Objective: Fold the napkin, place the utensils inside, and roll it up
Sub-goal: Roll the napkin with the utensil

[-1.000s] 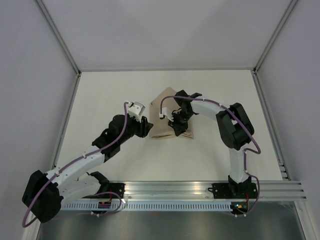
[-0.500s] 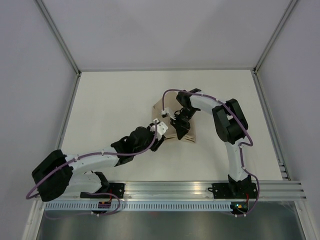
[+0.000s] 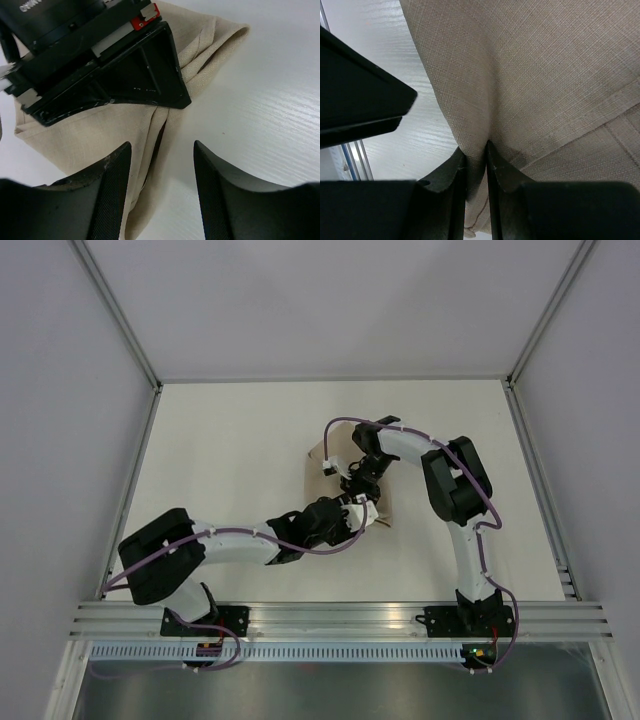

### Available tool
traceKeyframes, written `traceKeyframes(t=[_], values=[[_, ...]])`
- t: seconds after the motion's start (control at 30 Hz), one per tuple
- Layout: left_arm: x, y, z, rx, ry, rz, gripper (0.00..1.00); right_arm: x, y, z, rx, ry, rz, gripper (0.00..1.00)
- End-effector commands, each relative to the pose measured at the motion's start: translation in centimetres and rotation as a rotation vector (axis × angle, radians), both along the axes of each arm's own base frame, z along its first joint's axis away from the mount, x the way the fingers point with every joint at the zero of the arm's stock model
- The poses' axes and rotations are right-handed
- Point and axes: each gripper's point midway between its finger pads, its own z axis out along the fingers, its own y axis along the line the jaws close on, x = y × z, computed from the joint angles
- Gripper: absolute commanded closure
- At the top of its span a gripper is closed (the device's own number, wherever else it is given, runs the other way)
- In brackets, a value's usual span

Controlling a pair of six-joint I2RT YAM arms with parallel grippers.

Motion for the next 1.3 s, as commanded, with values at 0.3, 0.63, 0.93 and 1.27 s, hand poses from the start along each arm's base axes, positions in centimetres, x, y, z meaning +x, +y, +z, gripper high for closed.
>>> traceKeyframes(t=[0.3,0.63,0.93,1.27], values=[[1.7,-2.6,-1.3,0.061,-0.081,-0.058,0.42,-0.3,-1.7,-3.7,-0.096,0.03,0.038,0.81],[1.7,-2.0,-4.3,0.139,-0.051,-0.048,0.51,0.0,-1.6,-3.4,-0.095,0.038,0.035,0.81],[1.2,-1.9,-6.0,0.191,0.0,-0.075,0.86,-0.1,-1.5,-3.3,-0.093,0.052,0.033,0.81],[-1.0,-2.5,-7.1,0.193,0.169,-0.161,0.98,0.7,-1.3,-1.1,-0.061,0.0,-0.011,0.57]])
